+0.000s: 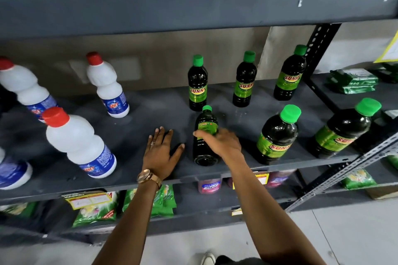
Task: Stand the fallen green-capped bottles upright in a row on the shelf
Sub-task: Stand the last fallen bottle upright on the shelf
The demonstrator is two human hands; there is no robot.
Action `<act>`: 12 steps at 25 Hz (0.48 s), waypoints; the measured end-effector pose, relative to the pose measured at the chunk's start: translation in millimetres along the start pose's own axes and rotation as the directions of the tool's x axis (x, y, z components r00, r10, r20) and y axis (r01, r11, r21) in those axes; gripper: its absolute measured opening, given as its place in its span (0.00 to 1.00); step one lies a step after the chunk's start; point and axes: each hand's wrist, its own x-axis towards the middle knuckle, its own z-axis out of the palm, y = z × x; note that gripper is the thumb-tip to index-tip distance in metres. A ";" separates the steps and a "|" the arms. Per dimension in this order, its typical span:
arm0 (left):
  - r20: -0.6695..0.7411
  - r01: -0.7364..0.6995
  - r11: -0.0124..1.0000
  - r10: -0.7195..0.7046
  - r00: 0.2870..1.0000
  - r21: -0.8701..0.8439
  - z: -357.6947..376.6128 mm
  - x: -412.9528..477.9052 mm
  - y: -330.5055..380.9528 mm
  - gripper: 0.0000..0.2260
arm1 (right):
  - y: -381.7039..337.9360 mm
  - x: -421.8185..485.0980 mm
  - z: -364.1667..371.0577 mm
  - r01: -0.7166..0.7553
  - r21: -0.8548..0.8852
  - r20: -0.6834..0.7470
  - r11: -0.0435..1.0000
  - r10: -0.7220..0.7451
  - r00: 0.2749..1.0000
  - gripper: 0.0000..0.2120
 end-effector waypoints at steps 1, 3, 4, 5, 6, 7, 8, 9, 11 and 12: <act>-0.017 0.020 1.000 -0.019 1.000 0.013 1.0 0.0 0.3 0.39 | 6.0 -2.6 2.5 0.043 0.110 -0.059 0.993 -0.036 0.998 0.37; -0.074 0.086 0.993 -0.080 0.994 0.079 4.1 -0.9 2.0 0.38 | 13.5 -12.1 9.0 0.197 0.340 -0.228 0.920 -0.122 0.966 0.28; -0.074 0.114 0.986 -0.105 0.992 0.119 5.0 -1.0 3.2 0.39 | 14.3 -13.7 11.9 0.285 0.376 -0.312 0.881 -0.170 0.935 0.26; -0.050 0.125 0.980 -0.118 0.992 0.157 5.8 -0.6 4.3 0.39 | 13.7 -12.5 13.6 0.354 0.374 -0.370 0.857 -0.212 0.905 0.28; -0.022 0.121 0.975 -0.119 0.993 0.185 6.2 -0.1 4.5 0.40 | 11.4 -9.2 15.8 0.398 0.374 -0.404 0.838 -0.239 0.883 0.30; -0.004 0.113 0.974 -0.115 0.993 0.198 6.1 0.5 4.4 0.40 | 9.3 -5.3 18.6 0.415 0.383 -0.420 0.825 -0.244 0.874 0.32; 0.004 0.109 0.973 -0.112 0.994 0.202 5.6 0.6 4.0 0.40 | 6.6 -2.9 20.8 0.422 0.415 -0.429 0.806 -0.236 0.872 0.34; 0.013 0.108 0.973 -0.113 0.993 0.204 4.8 1.0 3.6 0.40 | 5.8 0.3 24.2 0.431 0.452 -0.432 0.781 -0.232 0.872 0.35; 0.036 0.105 0.972 -0.115 0.993 0.211 4.7 0.9 4.1 0.40 | 12.3 6.0 30.9 0.462 0.483 -0.412 0.744 -0.273 0.869 0.37; 0.036 0.105 0.971 -0.116 0.993 0.214 4.9 0.4 4.0 0.41 | 16.3 7.3 34.4 0.467 0.474 -0.384 0.746 -0.302 0.873 0.39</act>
